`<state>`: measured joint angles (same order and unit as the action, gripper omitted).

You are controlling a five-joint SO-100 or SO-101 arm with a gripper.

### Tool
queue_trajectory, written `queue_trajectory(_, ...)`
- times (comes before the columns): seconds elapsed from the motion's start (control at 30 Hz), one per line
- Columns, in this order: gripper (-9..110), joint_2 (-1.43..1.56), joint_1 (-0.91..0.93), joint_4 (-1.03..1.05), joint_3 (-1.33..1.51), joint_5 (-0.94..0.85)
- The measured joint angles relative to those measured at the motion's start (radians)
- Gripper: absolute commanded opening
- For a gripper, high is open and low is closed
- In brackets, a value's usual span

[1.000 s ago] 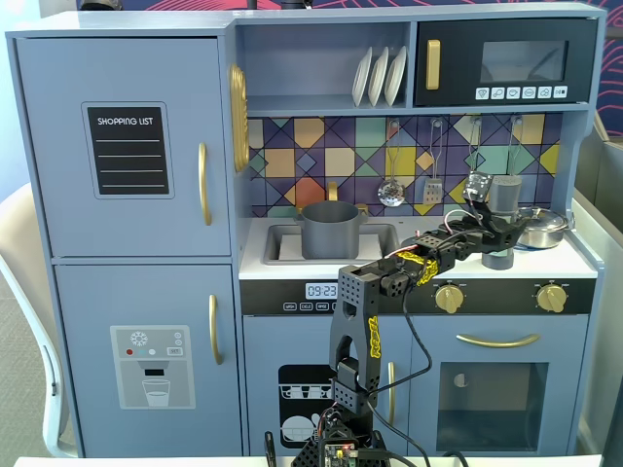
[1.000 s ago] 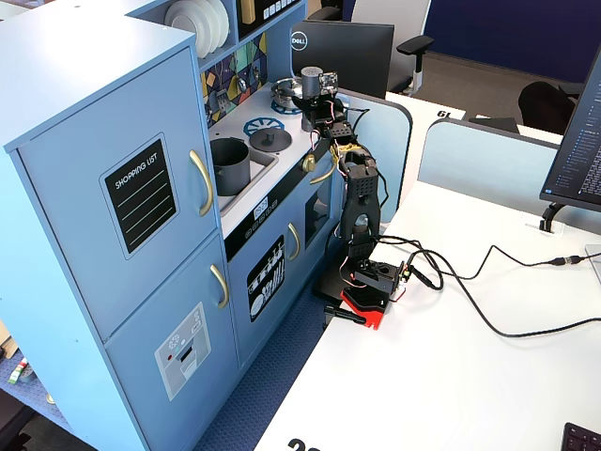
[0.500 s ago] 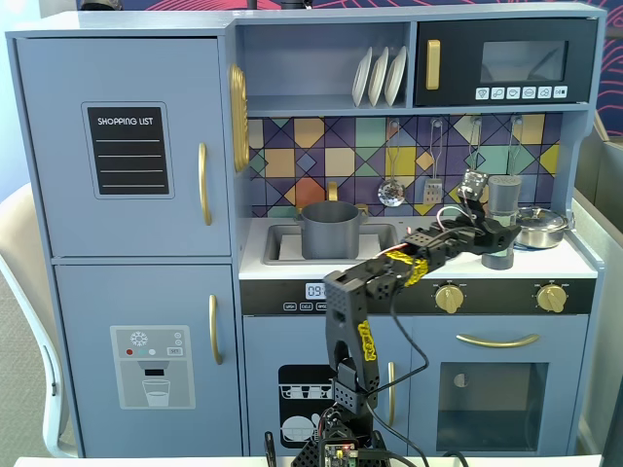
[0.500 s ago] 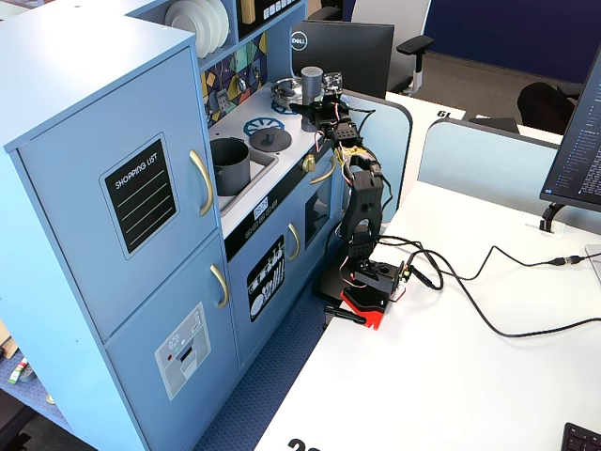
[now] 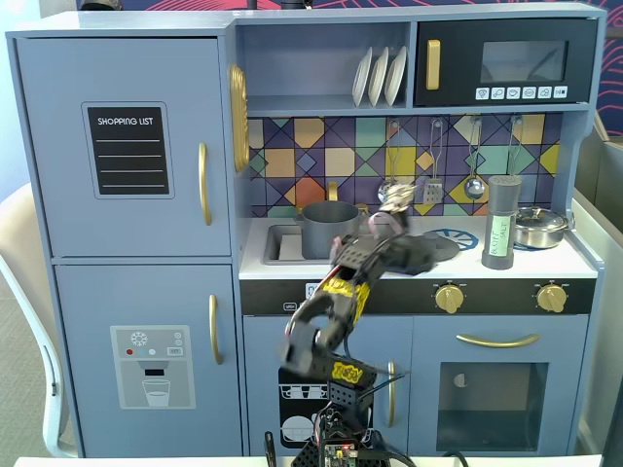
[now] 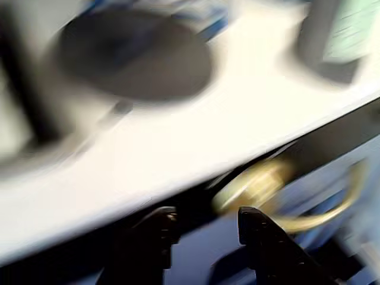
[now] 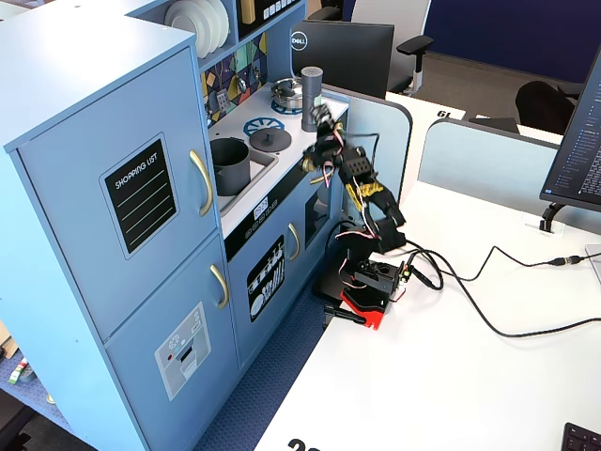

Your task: Put salt in the gray recipient

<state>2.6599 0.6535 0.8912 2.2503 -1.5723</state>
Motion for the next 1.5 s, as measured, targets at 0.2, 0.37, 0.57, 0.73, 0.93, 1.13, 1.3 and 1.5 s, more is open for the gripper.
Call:
queue_trajectory(0.2, 0, 0.253, -0.29, 0.23, 0.204, -0.002)
queue_trajectory(0.37, 0, 0.402, -0.468, 0.337, 0.336, -0.031)
queue_trajectory(0.57, 0, 0.485, -0.529, 0.351, 0.545, -0.038)
queue_trajectory(0.73, 0, 0.54, -0.56, 0.344, 0.709, -0.034)
queue_trajectory(0.93, 0, 0.548, -0.594, 0.341, 0.822, 0.003)
queue_trajectory(1.13, 1, 0.548, -0.638, 0.368, 0.864, 0.055)
queue_trajectory(1.3, 1, 0.548, -0.652, 0.407, 0.867, 0.107)
queue_trajectory(1.5, 3, 0.554, -0.672, 0.419, 0.867, 0.124)
